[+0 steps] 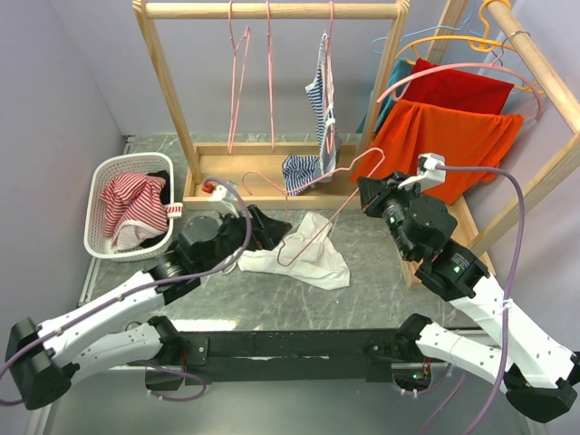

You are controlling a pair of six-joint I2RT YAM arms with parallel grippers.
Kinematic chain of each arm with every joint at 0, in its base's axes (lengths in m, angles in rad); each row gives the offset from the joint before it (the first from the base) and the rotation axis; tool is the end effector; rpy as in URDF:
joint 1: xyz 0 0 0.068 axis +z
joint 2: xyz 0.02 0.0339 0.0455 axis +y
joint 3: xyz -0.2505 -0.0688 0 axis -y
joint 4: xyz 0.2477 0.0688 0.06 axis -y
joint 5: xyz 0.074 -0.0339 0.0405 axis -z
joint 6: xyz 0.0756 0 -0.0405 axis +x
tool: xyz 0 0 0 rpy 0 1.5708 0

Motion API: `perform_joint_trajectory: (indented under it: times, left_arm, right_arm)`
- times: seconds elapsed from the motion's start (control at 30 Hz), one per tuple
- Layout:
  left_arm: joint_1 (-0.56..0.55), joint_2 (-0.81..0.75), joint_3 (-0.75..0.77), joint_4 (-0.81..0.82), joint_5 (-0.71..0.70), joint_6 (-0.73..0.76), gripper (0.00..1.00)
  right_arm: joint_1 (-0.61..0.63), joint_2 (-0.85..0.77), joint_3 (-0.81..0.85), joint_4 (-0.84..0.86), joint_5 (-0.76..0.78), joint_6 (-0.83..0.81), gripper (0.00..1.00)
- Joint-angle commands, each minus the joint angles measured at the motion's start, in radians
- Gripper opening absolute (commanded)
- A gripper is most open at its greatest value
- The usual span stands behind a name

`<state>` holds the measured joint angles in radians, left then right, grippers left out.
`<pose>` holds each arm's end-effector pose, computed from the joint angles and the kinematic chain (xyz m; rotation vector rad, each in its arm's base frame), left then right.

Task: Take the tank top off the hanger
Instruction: Place the hanger at the clothesline.

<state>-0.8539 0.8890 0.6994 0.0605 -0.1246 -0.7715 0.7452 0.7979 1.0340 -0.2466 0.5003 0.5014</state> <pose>0.1809 -0.1932 0.3011 -0.0247 1.8263 -1.0853 0.1806 0.1173 0.4076 0.2019 1.5972 0.5778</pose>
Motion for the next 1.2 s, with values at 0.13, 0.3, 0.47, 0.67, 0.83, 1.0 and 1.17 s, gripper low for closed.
perform_joint_trajectory:
  times: [0.13,0.3,0.47,0.67,0.83,1.0,1.17]
  left_arm:
    - [-0.04,0.122,-0.008,0.252,0.008,0.044,0.95]
    - [-0.057,0.143,0.025,0.233,-0.059,0.064,0.37]
    - [-0.06,0.134,0.049,0.176,-0.09,0.08,0.01]
    - [-0.06,0.111,0.06,0.119,-0.086,0.138,0.01]
    - [-0.06,0.048,0.04,0.067,-0.106,0.205,0.01]
    - [-0.06,-0.018,0.032,0.03,-0.064,0.273,0.01]
    - [-0.06,-0.038,0.072,-0.1,0.006,0.346,0.01]
  right_arm:
    - [-0.003,-0.019,0.038,0.035,-0.101,0.041,0.0]
    - [-0.003,-0.026,0.034,0.021,-0.109,0.051,0.0]
    - [-0.003,-0.026,0.041,0.006,-0.16,0.037,0.0]
    - [-0.003,-0.042,0.04,-0.048,-0.265,-0.021,0.19]
    - [-0.001,-0.11,0.035,-0.094,-0.31,-0.101,0.56]
    - [-0.004,-0.161,0.054,-0.114,-0.218,-0.164,0.67]
    - [-0.004,-0.097,0.194,-0.167,-0.203,-0.242,0.69]
